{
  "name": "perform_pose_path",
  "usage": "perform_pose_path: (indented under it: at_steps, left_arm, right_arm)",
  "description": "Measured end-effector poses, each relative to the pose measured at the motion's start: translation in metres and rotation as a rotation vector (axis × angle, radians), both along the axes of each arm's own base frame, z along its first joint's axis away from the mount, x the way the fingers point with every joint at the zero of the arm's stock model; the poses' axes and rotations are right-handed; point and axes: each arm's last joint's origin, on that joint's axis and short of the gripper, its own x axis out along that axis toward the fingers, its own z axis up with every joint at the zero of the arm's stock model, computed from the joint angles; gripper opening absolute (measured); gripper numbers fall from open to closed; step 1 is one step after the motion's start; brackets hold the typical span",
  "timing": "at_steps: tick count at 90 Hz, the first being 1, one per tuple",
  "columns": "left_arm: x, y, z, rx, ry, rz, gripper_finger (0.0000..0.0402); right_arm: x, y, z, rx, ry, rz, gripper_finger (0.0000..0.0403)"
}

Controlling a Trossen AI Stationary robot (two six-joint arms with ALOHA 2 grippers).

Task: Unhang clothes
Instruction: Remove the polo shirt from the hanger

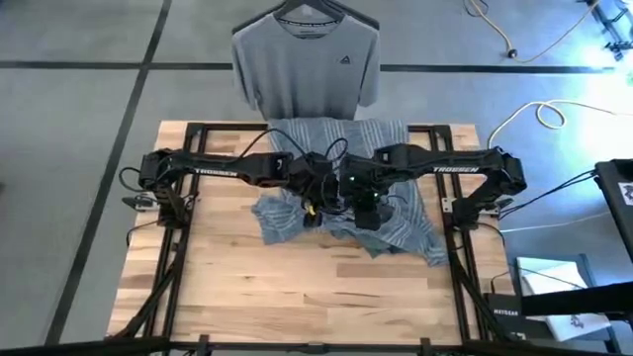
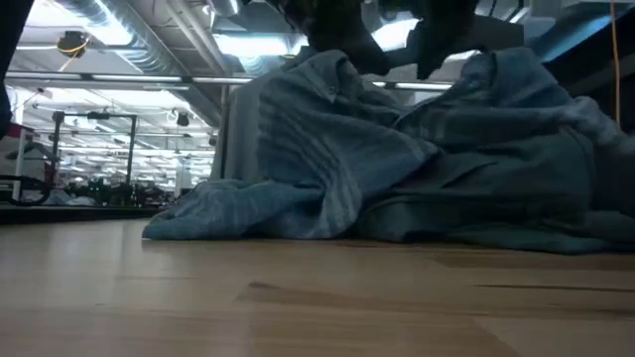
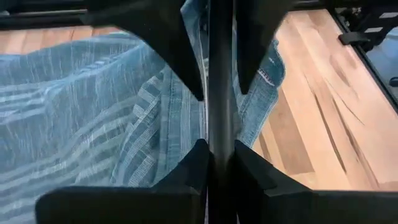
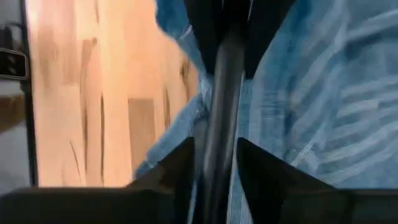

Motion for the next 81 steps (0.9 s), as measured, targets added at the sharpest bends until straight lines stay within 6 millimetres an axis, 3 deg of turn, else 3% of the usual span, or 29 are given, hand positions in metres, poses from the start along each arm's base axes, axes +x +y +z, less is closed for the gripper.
perform_pose_path:
  at_steps: [14, 39, 56, 64, 81]
  left_arm:
    - [0.0, 0.0, 0.0, 0.003, 0.003, 0.009, 0.0026]
    - [-0.001, 0.0, -0.001, -0.005, 0.017, 0.027, 0.0027]
    - [-0.001, 0.0, 0.0, -0.013, 0.013, 0.028, 0.0039]
    - [-0.005, 0.0, 0.007, -0.035, -0.001, 0.047, 0.0052]
    - [-0.034, 0.005, 0.046, -0.031, -0.065, 0.084, 0.0073]
  right_arm:
    - [-0.001, -0.001, 0.0, -0.045, 0.005, -0.013, 0.0124]
    - [0.0, -0.002, 0.001, -0.048, -0.005, -0.026, 0.0024]
    - [-0.001, -0.001, 0.006, -0.054, -0.016, -0.015, 0.0023]
    - [-0.002, -0.002, 0.01, -0.067, -0.027, -0.009, 0.0023]
    - [-0.012, -0.002, 0.03, -0.075, -0.076, -0.01, 0.0023]
